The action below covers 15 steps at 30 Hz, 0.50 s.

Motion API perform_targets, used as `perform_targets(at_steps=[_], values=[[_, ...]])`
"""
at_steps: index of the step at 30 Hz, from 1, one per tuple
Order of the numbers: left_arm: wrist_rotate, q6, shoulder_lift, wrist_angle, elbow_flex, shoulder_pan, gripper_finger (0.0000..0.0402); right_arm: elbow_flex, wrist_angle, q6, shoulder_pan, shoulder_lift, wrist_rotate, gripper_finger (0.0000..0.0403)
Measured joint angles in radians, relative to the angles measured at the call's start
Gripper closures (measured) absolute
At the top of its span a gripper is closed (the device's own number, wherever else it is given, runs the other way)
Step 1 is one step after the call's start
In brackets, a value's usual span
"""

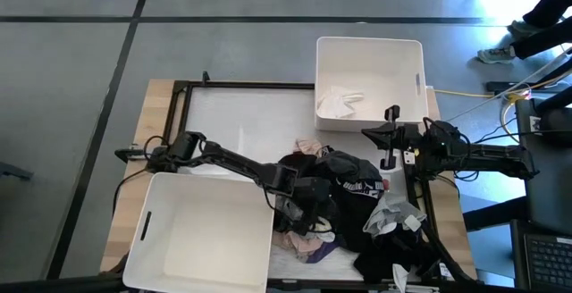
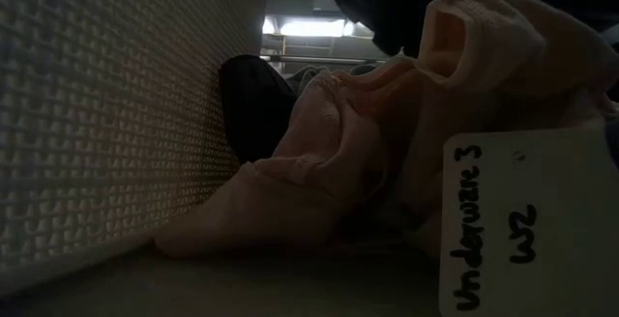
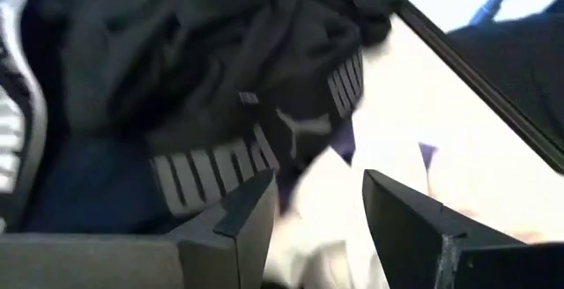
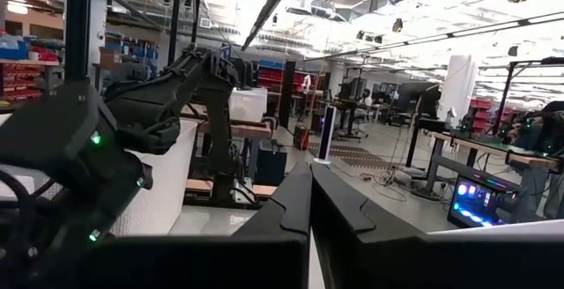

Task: Sort clothes
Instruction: Put the white sock into the top white laundry bin

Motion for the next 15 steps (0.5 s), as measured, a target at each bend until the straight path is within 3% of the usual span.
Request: perform_targets(at_steps=[5,15], values=[[0.052,-0.01,0.006,-0.04,0.0,0.003,0.024,0.0,0.001,-0.007,0.0,0.0,0.0,0.0393],[0.055,0.043,0.018,-0.085,-0.027,0.022,0.024,0.0,0.007,-0.008,0.0,0.0,0.0,0.0393]])
